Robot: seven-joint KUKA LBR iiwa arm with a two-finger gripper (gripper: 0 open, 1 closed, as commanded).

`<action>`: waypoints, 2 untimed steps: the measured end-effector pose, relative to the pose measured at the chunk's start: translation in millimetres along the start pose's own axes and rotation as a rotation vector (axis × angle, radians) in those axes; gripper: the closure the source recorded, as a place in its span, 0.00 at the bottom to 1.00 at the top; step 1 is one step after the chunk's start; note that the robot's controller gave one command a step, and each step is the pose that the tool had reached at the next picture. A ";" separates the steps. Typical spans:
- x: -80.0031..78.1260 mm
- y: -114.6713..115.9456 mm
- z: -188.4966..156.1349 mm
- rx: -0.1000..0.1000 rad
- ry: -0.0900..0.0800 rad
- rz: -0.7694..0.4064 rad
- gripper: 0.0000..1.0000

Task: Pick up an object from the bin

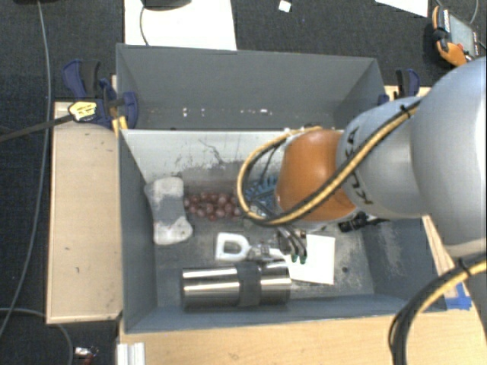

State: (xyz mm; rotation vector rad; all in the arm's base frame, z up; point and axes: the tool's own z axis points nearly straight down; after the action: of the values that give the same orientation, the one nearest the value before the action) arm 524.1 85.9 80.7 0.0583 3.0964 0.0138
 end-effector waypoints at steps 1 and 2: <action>7.2 -57.4 4.7 -0.002 -0.025 0.173 0.00; 3.0 -42.2 5.6 -0.004 -0.021 0.162 1.00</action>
Offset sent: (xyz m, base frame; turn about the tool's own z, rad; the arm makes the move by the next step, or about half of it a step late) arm -0.0101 -0.0420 -0.0107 0.1643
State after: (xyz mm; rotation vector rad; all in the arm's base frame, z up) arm 519.8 43.9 74.5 0.3061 3.0616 0.0251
